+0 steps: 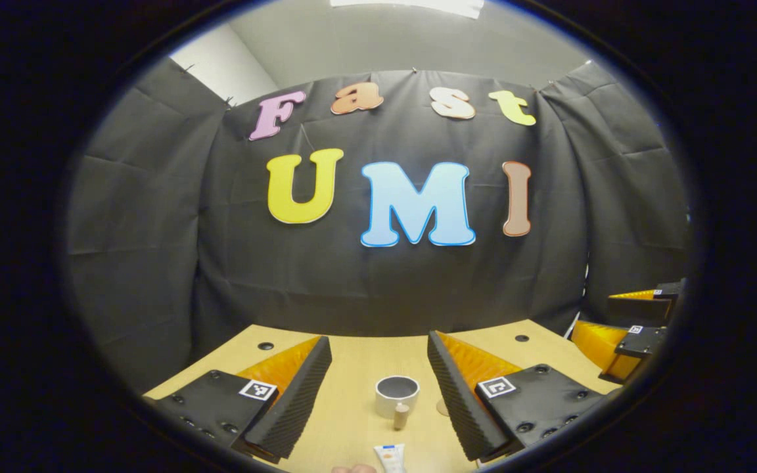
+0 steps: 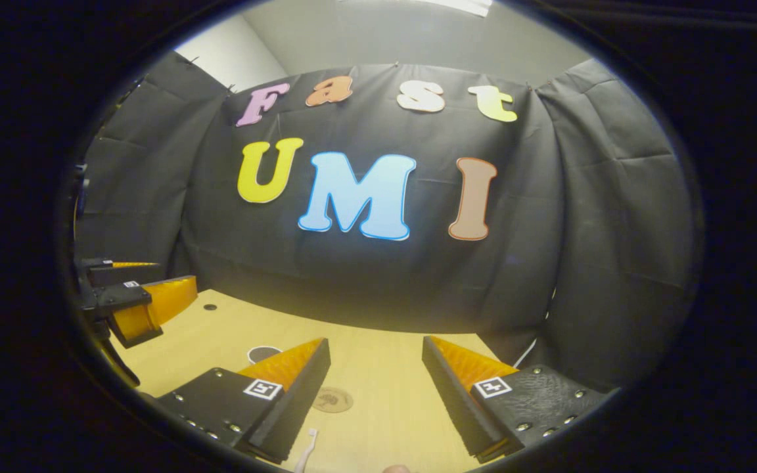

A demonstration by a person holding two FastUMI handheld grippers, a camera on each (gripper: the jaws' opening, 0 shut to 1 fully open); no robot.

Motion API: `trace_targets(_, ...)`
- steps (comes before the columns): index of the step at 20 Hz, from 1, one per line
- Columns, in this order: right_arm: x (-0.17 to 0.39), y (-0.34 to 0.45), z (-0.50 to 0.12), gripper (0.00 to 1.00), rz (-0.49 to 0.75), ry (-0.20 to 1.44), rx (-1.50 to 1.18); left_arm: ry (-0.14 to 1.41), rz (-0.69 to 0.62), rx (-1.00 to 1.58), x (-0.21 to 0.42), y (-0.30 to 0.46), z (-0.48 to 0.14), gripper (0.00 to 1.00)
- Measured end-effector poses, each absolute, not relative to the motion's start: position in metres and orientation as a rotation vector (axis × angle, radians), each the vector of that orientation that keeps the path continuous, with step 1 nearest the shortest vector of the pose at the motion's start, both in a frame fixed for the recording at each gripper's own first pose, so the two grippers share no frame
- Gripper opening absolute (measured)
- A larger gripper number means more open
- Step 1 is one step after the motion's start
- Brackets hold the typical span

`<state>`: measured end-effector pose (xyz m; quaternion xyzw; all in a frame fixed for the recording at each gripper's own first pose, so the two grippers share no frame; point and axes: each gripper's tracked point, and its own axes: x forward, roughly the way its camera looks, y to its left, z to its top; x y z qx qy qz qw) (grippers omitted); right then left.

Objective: Put the toothbrush and toothpaste on the desktop into the cup, then pick up the cup and place it on the coaster on the desktop.

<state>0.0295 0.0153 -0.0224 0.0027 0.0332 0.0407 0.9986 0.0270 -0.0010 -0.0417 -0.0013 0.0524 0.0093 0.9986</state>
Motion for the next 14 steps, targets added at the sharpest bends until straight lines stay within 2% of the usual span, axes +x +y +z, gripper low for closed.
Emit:
trace_targets(3, 0.032, 0.021, -0.027, 0.90, 0.098, 0.100, 0.023, 0.148, 0.005, -0.012, 0.030, -0.002, -0.054, 0.97)
trace_targets(5, 0.032, 0.029, -0.037, 0.90, 0.126, 0.150, 0.039, 0.216, -0.024, -0.028, 0.030, -0.004, -0.073, 0.94)
trace_targets(6, 0.032, 0.033, -0.041, 0.90, 0.135, 0.180, 0.049, 0.255, -0.039, -0.040, 0.029, -0.006, -0.082, 0.95)
trace_targets(14, 0.028, 0.063, -0.126, 0.91, 0.148, 0.556, 0.126, 0.587, -0.071, -0.060, 0.017, -0.009, -0.175, 0.96)
